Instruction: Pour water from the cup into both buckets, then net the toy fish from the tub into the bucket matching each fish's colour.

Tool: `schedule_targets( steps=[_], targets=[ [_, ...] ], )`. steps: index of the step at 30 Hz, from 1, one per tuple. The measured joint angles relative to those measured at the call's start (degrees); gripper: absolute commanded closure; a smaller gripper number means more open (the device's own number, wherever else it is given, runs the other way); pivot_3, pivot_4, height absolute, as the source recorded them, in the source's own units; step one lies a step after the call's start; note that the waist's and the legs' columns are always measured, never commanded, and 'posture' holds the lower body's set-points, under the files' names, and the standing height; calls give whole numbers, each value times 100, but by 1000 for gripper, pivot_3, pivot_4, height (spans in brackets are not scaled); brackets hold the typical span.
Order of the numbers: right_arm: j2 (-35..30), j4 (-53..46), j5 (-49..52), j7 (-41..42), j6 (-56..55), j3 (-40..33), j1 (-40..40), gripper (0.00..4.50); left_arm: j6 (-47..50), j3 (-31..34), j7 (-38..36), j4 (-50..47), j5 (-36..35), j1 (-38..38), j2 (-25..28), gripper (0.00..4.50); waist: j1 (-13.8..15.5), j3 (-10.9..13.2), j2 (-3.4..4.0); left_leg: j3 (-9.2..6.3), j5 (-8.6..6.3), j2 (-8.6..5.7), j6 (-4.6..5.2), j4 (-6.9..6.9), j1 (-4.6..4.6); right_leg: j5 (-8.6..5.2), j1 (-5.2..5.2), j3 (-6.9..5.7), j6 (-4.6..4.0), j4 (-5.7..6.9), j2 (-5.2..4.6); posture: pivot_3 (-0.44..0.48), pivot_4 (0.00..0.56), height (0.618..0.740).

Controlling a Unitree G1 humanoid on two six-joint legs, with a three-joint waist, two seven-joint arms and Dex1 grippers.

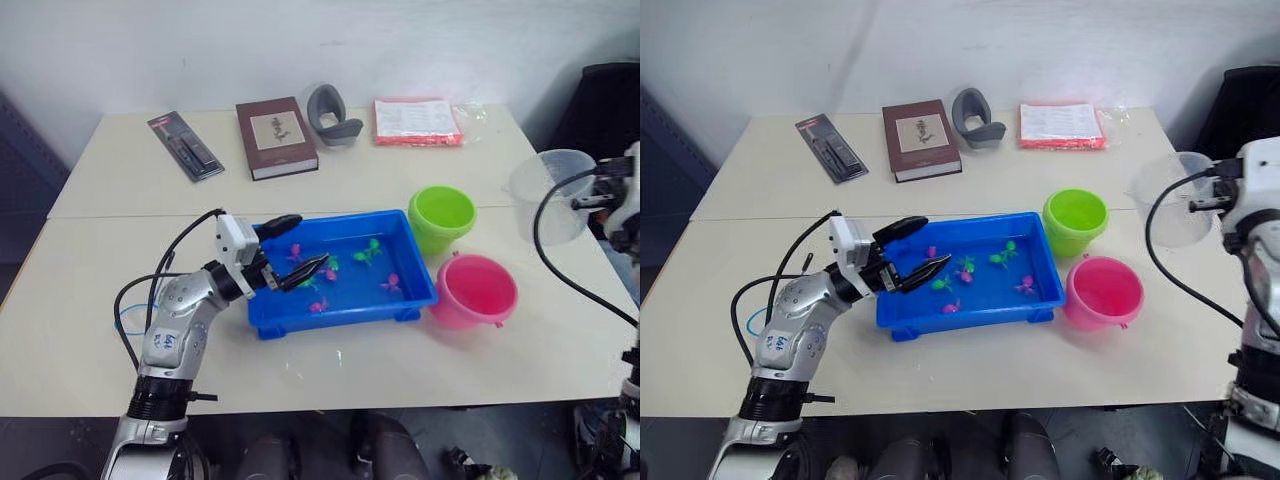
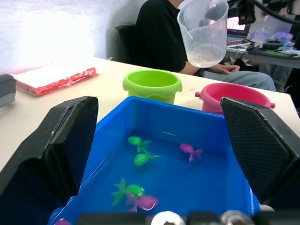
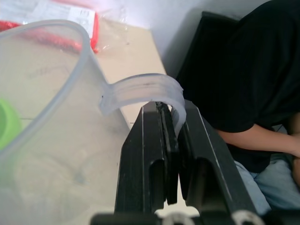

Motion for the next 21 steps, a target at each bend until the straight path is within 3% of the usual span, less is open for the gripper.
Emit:
schedule_targets(
  steps=[6, 21],
  targets=[
    [-192, 905, -783, -15, -1079, 1095, -396, 4446, -64, -31, 66, 0, 76, -42, -24, 0, -9, 0, 0, 3, 3, 1, -2, -1, -8, 1, -8, -3, 2, -2, 2, 0, 150, 740],
    [-288, 1703, -2521, -604, -3171, 2212, -823, 4446, -101, -189, 111, -2, 196, -42, -132, 0, -17, 1, 0, 4, 7, 5, -9, -1, -10, 1, -11, -2, 2, -1, 3, 0, 150, 740]
  ],
)
